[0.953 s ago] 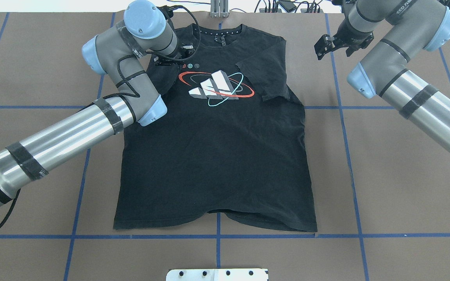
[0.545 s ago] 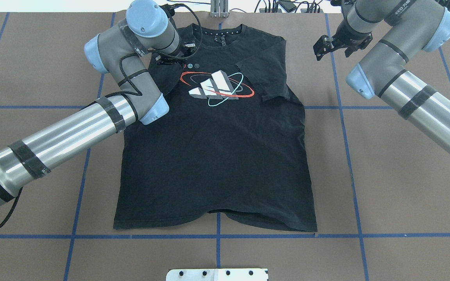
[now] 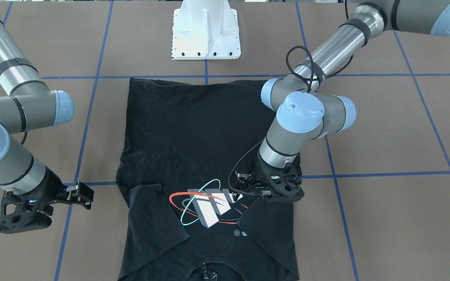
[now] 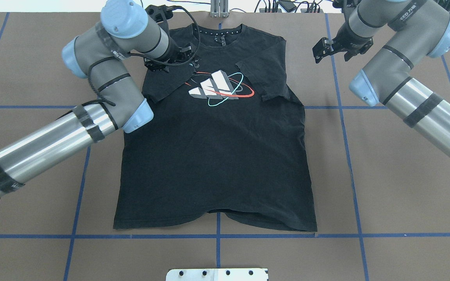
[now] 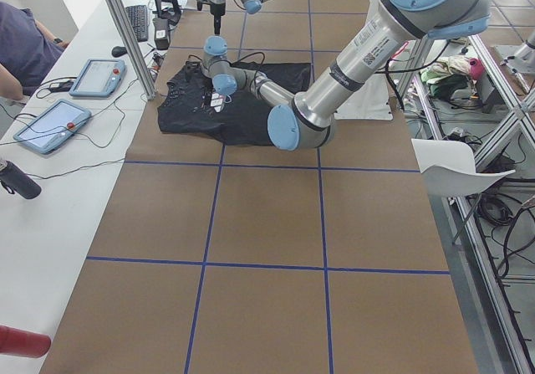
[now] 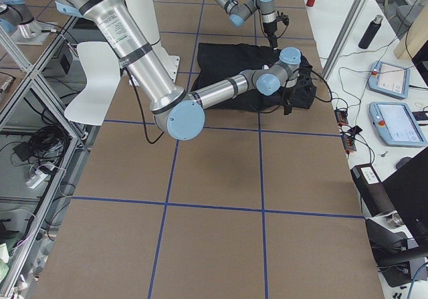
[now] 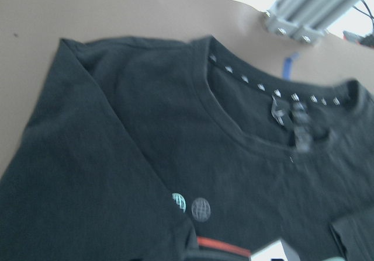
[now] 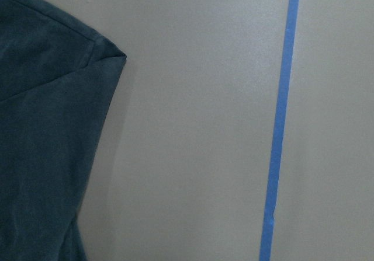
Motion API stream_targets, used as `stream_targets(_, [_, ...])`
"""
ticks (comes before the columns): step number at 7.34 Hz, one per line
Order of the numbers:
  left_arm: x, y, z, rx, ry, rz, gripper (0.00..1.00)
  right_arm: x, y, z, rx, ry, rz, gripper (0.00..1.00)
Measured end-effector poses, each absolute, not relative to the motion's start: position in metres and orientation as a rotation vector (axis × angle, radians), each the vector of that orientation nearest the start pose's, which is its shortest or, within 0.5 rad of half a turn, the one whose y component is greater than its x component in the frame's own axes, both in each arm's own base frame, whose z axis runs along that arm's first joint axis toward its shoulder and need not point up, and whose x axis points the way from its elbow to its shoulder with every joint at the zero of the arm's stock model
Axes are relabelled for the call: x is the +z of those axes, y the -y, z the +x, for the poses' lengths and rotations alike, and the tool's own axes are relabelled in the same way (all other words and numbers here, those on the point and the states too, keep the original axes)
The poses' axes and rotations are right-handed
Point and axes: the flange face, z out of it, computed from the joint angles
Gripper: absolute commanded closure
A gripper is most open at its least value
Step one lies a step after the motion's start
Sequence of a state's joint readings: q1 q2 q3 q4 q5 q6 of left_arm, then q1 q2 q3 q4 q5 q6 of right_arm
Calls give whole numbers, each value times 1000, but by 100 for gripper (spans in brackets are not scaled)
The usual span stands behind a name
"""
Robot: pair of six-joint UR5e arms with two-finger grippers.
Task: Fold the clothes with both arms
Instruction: 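Move both grippers down to the hem corners nearest the robot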
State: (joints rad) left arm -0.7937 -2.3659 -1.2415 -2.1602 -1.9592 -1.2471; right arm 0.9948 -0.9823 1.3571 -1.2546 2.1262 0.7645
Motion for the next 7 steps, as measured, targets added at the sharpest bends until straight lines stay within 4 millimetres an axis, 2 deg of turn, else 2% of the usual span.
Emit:
stream_targets(2, [278,558,431,-156,-1112,267,0,374,580,-344,26,872,172,0])
stream_targets(3, [292,526,417,-129,-1125,255,0,377,536,-348,37,880,164,0])
stream_targets(6, [338,431,404,-59,-1118,188,0,374,404,-349,72,898,124,0])
stream_targets(7, [351,394,407,-43,-1106,168,0,370,366,-351,84,898,113,0])
